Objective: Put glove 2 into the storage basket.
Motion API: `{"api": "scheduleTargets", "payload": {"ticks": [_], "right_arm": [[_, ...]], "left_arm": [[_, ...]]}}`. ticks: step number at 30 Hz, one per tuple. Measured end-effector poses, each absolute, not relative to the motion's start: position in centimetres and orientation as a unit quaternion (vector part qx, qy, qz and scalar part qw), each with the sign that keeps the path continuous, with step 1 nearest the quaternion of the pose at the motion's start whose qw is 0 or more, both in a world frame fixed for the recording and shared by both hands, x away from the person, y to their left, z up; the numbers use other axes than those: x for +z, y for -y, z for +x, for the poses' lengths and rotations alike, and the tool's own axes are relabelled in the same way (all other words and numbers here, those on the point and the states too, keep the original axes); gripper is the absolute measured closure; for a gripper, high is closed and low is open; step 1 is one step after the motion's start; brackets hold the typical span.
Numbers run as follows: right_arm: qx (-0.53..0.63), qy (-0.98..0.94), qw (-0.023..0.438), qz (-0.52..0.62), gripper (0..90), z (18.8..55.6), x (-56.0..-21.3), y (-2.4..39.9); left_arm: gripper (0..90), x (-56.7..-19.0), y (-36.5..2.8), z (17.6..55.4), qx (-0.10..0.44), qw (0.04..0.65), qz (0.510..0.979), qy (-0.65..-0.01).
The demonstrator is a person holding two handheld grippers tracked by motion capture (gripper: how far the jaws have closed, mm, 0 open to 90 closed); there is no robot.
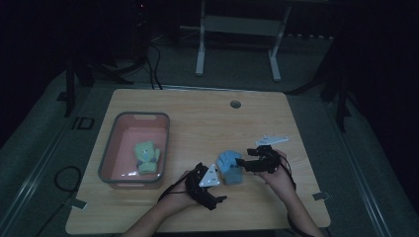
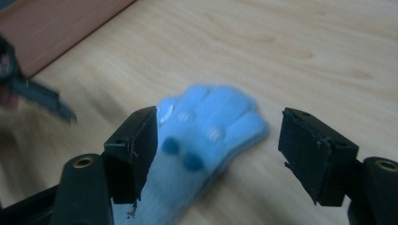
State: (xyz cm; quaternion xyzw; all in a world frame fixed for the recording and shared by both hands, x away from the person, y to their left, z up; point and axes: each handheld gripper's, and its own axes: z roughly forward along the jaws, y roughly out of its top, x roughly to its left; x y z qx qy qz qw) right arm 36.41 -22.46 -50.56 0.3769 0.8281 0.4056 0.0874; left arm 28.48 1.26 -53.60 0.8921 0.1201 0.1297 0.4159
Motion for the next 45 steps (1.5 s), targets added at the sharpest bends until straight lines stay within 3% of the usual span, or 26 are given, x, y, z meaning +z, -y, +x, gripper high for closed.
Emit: {"api": "scheduleTargets", "payload": {"ticks": [7,20,25,28,34,42,43,44,45], "right_arm": [[0.403,-0.827,0.089,0.382,41.3,38.1,-50.5,21.8],[0.389,-0.83,0.065,0.394,37.1,39.0,-52.3,20.8],[0.382,-0.831,0.05,0.402,35.2,39.3,-53.1,20.7],[0.375,-0.829,0.048,0.411,34.5,39.5,-53.6,20.8],[0.357,-0.831,0.049,0.423,34.1,39.8,-54.6,20.7],[0.37,-0.833,0.043,0.409,41.6,39.2,-54.8,20.5],[0.377,-0.833,0.022,0.404,51.8,39.4,-54.9,20.2],[0.377,-0.833,0.022,0.404,51.8,39.4,-54.9,20.2],[0.382,-0.834,0.01,0.398,58.5,39.5,-55.0,19.9]], "left_arm": [[22.9,-53.7,0.8,29.7,0.148,0.378,0.91,-0.08],[43.1,-55.3,2.5,30.3,0.204,0.34,0.917,-0.039],[62.4,-55.4,2.6,30.7,0.204,0.334,0.918,-0.054],[68.5,-55.2,2.5,31.0,0.194,0.336,0.92,-0.061],[72.2,-55.0,2.3,31.5,0.172,0.337,0.923,-0.067],[73.6,-55.0,2.0,31.8,0.161,0.341,0.924,-0.068],[74.0,-55.0,2.0,31.9,0.155,0.343,0.924,-0.069],[74.0,-55.0,1.9,32.0,0.153,0.344,0.924,-0.069],[74.3,-55.0,1.9,32.0,0.152,0.345,0.924,-0.068]]}}
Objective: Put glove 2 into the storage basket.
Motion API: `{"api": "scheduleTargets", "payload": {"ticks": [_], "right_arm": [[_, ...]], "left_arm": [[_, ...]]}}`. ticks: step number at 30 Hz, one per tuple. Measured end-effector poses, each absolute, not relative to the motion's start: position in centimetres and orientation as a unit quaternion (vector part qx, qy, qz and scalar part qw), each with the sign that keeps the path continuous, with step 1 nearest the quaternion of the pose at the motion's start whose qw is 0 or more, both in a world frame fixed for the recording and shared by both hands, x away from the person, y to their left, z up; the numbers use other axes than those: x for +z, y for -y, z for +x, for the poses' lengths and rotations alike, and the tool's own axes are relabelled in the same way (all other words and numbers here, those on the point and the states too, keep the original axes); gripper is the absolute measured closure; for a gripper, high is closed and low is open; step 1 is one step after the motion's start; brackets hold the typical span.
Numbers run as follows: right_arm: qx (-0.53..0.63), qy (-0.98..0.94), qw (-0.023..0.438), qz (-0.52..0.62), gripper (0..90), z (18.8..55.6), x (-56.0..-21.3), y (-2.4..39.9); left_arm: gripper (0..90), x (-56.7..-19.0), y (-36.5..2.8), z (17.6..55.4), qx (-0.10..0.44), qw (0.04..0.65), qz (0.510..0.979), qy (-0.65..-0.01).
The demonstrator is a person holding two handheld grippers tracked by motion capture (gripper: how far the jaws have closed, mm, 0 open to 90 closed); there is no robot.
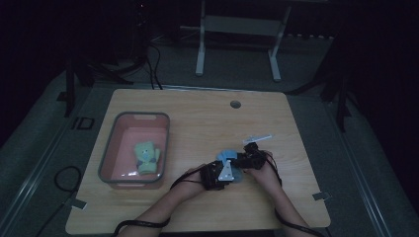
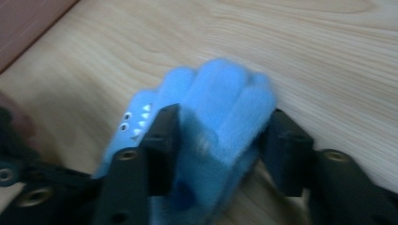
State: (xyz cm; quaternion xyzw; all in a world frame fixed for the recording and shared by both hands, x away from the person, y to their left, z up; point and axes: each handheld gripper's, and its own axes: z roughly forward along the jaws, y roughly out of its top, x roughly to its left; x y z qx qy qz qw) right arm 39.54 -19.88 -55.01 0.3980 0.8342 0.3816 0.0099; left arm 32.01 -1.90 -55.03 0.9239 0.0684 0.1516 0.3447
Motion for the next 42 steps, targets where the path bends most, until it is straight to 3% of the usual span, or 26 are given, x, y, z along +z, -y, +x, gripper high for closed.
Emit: {"api": "scheduleTargets", "payload": {"ticks": [3,5,9,24,42], "right_arm": [[0.383,-0.836,-0.002,0.393,63.5,39.6,-55.1,19.5],[0.377,-0.842,-0.006,0.386,73.6,39.5,-55.1,18.8],[0.379,-0.837,-0.004,0.394,77.7,39.4,-54.9,18.7],[0.421,-0.827,0.012,0.373,78.4,38.9,-50.2,17.9],[0.439,-0.832,0.011,0.34,78.5,39.2,-46.6,13.0]], "left_arm": [[74.6,-55.0,1.9,32.0,0.149,0.342,0.925,-0.069],[74.9,-55.0,1.8,32.0,0.15,0.341,0.925,-0.071],[75.8,-54.6,1.8,31.8,0.149,0.336,0.927,-0.075],[76.8,-49.8,-0.1,31.5,0.169,0.326,0.927,-0.075],[77.1,-46.0,-4.8,30.8,0.19,0.302,0.93,-0.091]]}}
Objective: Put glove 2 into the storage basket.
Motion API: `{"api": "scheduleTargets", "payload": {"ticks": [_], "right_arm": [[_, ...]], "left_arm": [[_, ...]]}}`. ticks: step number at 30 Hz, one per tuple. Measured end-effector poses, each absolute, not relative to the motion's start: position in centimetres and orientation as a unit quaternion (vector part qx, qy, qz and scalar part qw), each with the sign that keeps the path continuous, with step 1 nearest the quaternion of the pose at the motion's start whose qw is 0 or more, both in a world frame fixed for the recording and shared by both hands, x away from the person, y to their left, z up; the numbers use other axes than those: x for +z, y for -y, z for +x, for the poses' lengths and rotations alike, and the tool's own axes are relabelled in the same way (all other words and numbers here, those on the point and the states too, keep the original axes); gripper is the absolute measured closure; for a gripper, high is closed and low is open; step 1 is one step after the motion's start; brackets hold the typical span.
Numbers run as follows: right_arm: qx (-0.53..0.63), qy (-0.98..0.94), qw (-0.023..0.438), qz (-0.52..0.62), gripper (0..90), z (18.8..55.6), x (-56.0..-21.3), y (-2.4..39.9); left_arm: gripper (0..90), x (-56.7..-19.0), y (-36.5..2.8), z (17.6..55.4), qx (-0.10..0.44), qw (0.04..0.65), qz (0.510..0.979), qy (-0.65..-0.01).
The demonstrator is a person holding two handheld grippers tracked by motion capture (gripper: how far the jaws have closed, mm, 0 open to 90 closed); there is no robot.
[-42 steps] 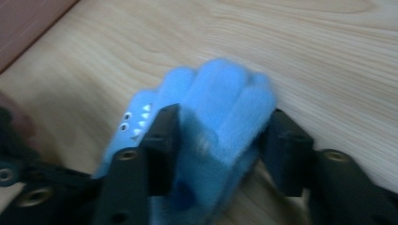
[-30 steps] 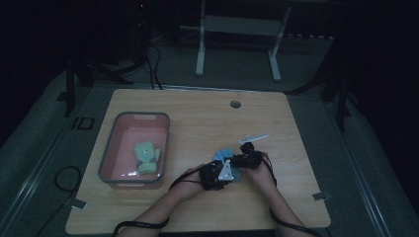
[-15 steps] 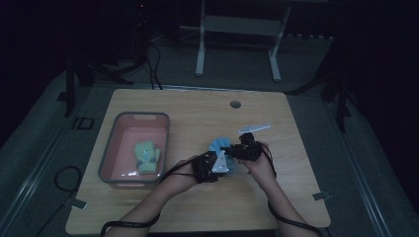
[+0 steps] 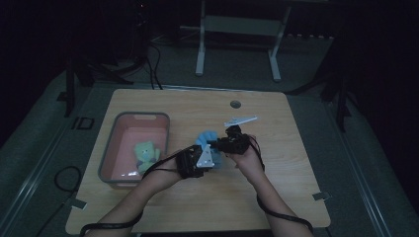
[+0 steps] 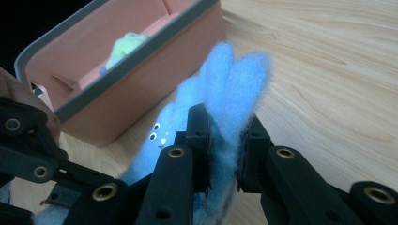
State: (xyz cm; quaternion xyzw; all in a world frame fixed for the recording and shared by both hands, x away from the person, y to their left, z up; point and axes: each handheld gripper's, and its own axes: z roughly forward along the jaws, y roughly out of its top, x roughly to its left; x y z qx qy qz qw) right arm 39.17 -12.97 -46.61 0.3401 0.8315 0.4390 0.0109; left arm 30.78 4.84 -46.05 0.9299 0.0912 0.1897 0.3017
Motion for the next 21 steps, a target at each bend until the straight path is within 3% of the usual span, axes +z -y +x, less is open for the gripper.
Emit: {"api": "scheduleTargets", "payload": {"ticks": [21], "right_arm": [[0.439,-0.849,0.011,0.293,78.4,39.5,-44.4,6.0]], "left_arm": [[77.2,-44.4,-10.5,30.1,0.208,0.282,0.928,-0.124]]}}
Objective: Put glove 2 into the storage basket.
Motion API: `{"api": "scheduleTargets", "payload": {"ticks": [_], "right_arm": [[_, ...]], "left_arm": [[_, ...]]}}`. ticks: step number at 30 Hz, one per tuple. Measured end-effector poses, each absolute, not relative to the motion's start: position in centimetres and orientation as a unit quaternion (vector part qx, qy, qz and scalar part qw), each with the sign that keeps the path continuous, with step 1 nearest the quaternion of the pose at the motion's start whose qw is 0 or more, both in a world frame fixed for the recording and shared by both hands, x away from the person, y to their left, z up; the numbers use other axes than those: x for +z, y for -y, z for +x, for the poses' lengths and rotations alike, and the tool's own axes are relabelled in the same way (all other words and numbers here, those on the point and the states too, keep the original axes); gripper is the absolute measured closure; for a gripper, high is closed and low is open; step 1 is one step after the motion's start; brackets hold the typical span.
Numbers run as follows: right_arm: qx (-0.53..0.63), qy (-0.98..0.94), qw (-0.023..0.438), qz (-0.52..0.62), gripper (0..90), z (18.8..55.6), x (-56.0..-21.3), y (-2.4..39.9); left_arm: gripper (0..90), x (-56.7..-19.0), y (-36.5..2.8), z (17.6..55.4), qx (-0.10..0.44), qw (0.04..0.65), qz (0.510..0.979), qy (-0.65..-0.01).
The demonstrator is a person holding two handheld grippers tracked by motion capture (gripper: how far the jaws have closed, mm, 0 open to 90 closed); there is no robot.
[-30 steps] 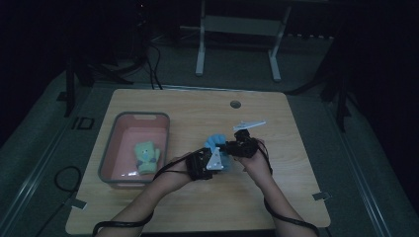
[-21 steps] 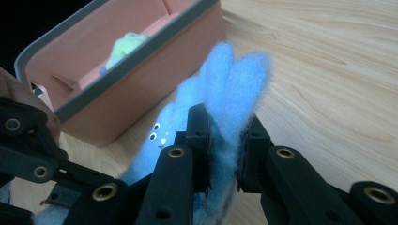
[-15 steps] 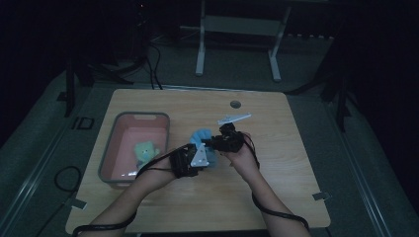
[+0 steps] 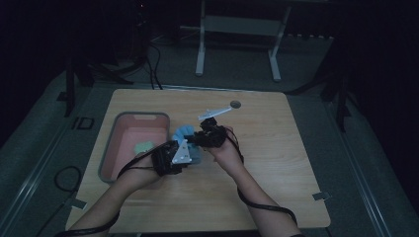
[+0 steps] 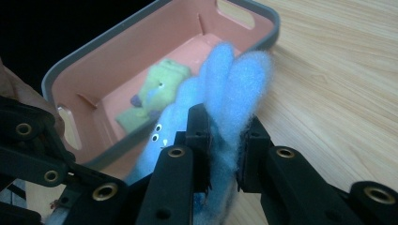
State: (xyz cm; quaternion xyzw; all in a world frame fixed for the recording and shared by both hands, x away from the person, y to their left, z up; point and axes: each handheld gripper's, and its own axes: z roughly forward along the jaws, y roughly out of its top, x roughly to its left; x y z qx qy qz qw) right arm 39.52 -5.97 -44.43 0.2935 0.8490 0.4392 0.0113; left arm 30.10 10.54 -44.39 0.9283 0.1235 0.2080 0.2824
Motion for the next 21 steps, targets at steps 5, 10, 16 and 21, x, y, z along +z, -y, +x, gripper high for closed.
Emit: {"api": "scheduleTargets", "payload": {"ticks": [5,10,16,21], "right_arm": [[0.445,-0.849,0.004,0.286,78.4,39.5,-44.3,4.6],[0.447,-0.85,0.0,0.28,78.4,39.6,-44.1,3.1],[0.447,-0.852,-0.003,0.271,78.4,39.5,-44.3,0.9],[0.448,-0.854,-0.014,0.265,78.4,39.6,-44.6,-1.0]], "left_arm": [[77.2,-44.2,-11.7,29.9,0.211,0.278,0.928,-0.129],[77.2,-44.1,-13.0,29.7,0.214,0.274,0.927,-0.139],[77.2,-44.3,-14.8,29.4,0.215,0.27,0.926,-0.15],[77.2,-44.6,-16.6,29.1,0.215,0.267,0.925,-0.164]]}}
